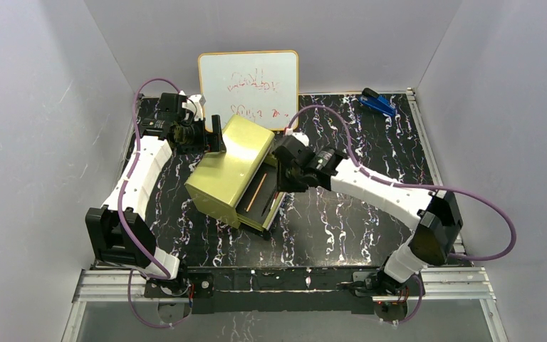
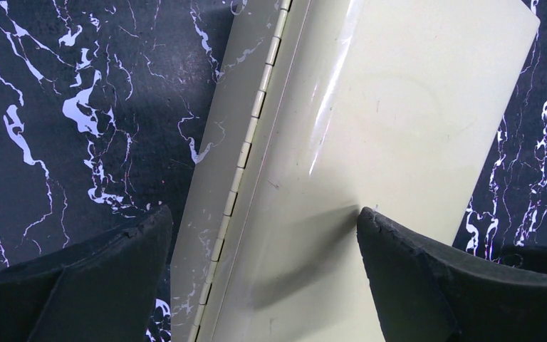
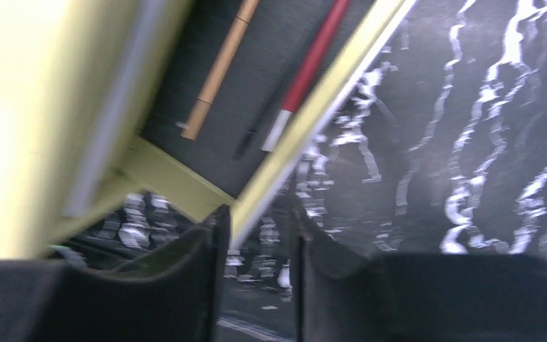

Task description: Organize the makeup

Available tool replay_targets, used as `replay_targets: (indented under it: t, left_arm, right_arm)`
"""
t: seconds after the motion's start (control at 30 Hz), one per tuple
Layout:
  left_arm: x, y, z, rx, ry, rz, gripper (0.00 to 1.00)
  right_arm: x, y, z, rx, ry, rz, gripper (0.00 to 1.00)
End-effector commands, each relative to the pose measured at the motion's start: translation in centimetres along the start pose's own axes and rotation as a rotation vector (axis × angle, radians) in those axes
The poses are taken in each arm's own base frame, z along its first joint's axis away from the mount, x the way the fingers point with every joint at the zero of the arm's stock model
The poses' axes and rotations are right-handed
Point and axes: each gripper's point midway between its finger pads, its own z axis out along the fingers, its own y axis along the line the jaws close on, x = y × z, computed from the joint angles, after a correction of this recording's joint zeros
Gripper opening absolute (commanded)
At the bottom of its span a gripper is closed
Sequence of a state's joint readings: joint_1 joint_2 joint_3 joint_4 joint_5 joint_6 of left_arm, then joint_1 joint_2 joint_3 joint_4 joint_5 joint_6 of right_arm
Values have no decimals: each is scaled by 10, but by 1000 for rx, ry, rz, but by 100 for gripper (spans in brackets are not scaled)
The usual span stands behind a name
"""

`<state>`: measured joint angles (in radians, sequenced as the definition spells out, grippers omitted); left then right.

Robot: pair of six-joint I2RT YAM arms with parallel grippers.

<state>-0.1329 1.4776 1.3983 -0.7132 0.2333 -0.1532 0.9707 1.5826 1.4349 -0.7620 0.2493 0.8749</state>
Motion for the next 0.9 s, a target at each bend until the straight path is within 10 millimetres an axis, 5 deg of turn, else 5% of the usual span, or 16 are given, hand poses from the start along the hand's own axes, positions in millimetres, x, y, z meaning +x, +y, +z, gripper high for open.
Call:
replay_targets:
  t: [0.0, 0.17, 0.27, 0.53, 0.87]
  left_arm:
    - [28, 18, 2, -72, 108, 6, 98]
    - [26, 17, 1, -71, 108, 9, 98]
    - [26, 15, 2, -64, 112, 8, 98]
    - [27, 15, 0, -65, 111, 8, 98]
    - [28, 15, 1, -65, 112, 6, 99]
  right_arm:
    - [19, -58, 2, 64, 5, -384, 51]
    - [29, -80, 10, 35, -15, -595, 82]
    - [28, -100, 25, 109, 12, -568, 98]
    - [9, -108, 82, 228, -53, -218, 99]
    - [-2, -41, 141, 71, -34, 244, 99]
